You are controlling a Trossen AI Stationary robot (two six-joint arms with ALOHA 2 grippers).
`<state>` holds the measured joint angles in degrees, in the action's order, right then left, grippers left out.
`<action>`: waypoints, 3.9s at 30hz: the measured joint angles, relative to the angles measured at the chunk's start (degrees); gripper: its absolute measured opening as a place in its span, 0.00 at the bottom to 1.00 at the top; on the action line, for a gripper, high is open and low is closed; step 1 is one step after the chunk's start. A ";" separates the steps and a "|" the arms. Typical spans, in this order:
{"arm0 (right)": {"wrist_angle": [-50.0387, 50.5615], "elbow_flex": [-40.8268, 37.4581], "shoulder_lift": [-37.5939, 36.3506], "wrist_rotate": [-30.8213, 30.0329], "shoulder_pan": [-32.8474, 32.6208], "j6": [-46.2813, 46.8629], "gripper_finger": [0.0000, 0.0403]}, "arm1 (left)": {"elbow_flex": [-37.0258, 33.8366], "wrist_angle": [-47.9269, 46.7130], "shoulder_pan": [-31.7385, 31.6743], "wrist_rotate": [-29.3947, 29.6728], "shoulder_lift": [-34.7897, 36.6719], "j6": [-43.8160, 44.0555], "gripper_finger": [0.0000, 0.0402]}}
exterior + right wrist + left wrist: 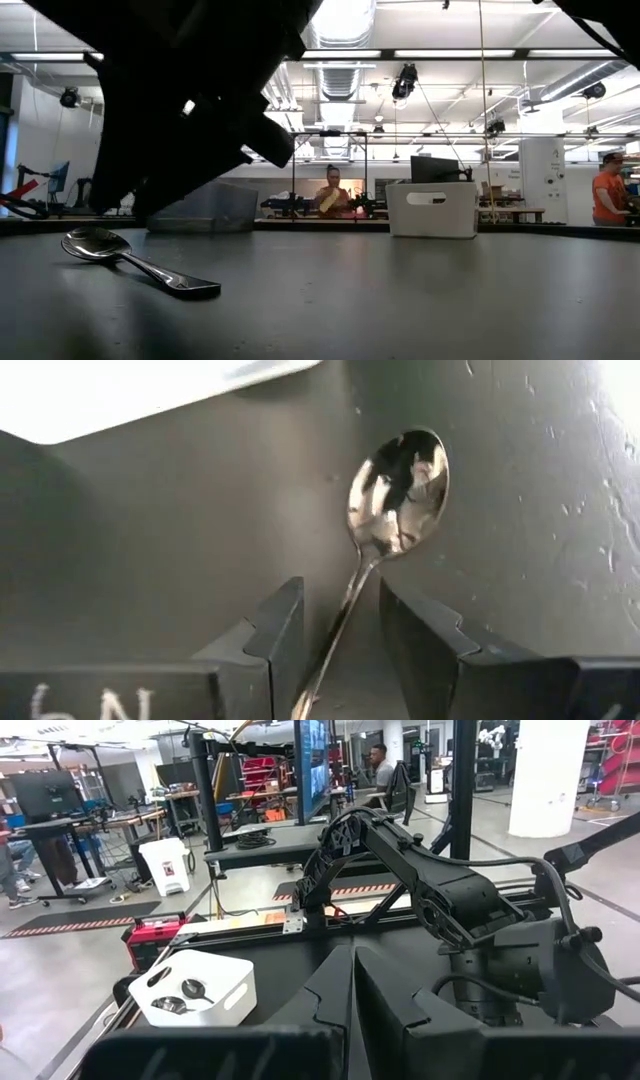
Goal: Sort silverware by color (type)
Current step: Put the black spoon into the white bin
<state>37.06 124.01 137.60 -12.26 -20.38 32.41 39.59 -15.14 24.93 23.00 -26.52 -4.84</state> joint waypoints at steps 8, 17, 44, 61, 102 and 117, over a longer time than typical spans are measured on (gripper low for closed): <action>0.29 -1.60 0.00 -0.86 0.00 0.74 0.30 | 0.00 -0.13 0.00 -0.02 0.00 -0.15 0.00; -0.52 -2.43 0.31 -0.86 0.00 0.62 0.28 | 0.00 -0.17 0.00 -0.01 0.00 -0.46 0.00; -3.96 -7.98 0.00 -4.09 0.63 0.62 0.18 | 0.00 -0.42 0.01 -0.02 0.00 -0.66 0.00; -2.93 -7.40 0.15 -4.30 0.90 -0.07 0.03 | 0.00 -0.48 0.02 -0.02 0.00 -0.66 0.00; 13.44 -6.19 -17.56 -7.29 21.62 10.79 0.03 | 0.00 -4.37 0.02 -0.04 3.35 -0.68 0.00; 14.66 -6.19 -23.06 -10.04 33.83 15.37 0.03 | 0.00 -7.70 0.02 -0.03 5.25 -0.66 0.00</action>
<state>51.72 117.82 114.54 -22.31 13.45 47.78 39.59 -22.84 24.95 22.97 -21.27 -5.50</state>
